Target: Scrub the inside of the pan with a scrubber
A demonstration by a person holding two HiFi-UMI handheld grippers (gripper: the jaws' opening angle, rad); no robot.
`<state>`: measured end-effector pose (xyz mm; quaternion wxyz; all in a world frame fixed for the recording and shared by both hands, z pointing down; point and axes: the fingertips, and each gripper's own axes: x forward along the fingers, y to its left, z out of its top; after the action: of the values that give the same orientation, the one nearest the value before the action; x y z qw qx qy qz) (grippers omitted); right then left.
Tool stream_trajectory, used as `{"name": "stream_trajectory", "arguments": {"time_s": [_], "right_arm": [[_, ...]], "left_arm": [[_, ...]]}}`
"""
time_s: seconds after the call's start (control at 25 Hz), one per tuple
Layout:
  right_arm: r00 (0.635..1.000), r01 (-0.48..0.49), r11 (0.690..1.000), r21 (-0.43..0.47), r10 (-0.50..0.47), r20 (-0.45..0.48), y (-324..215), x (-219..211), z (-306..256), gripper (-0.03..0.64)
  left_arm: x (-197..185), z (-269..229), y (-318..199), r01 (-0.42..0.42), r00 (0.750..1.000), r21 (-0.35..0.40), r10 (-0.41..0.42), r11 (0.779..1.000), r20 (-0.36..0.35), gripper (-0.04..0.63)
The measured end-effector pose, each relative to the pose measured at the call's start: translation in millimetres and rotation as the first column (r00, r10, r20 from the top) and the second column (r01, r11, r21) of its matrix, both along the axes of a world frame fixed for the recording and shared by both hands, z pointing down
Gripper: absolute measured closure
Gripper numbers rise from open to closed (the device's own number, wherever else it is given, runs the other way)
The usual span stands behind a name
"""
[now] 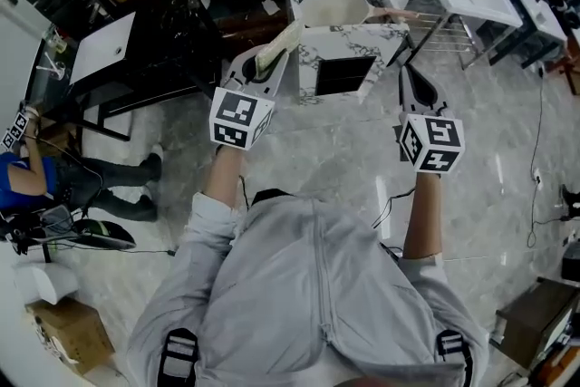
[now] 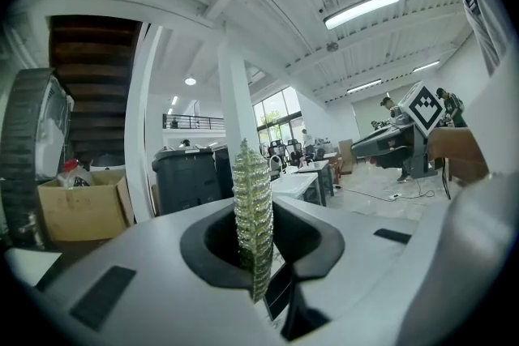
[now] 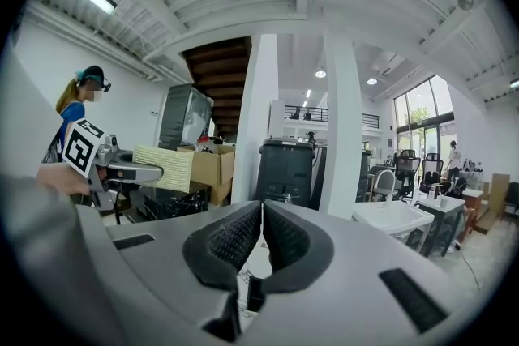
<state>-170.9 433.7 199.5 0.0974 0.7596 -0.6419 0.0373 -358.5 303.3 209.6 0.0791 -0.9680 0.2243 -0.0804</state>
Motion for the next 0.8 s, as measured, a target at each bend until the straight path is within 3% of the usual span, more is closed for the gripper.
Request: {"name": "stream_trajectory", "arguments": {"time_s": [0.2,0.44,0.8], "right_arm": [[0.999,0.014,1.000,0.009,-0.014,0.034,16.6,19.2,10.1,0.581],[0.999,0.015,1.000,0.010,-0.015,0.045,15.1,36.9,15.5,0.581],[1.000,-0.002,1.000,-0.015,0.002,0.024,-46.5,82.4,30.7,0.581]], "left_arm": [[6.4,8.8,13.3,0.046,0.999,-0.013,-0.046,0.999,0.002,0.526],[27.9,11.4,9.4,0.040,0.999,-0.010,-0.040,0.999,0.015,0.526],[78.1,31.9,-58.2,0.020,1.000,-0.028,-0.020,0.999,0.015,0.526]]}}
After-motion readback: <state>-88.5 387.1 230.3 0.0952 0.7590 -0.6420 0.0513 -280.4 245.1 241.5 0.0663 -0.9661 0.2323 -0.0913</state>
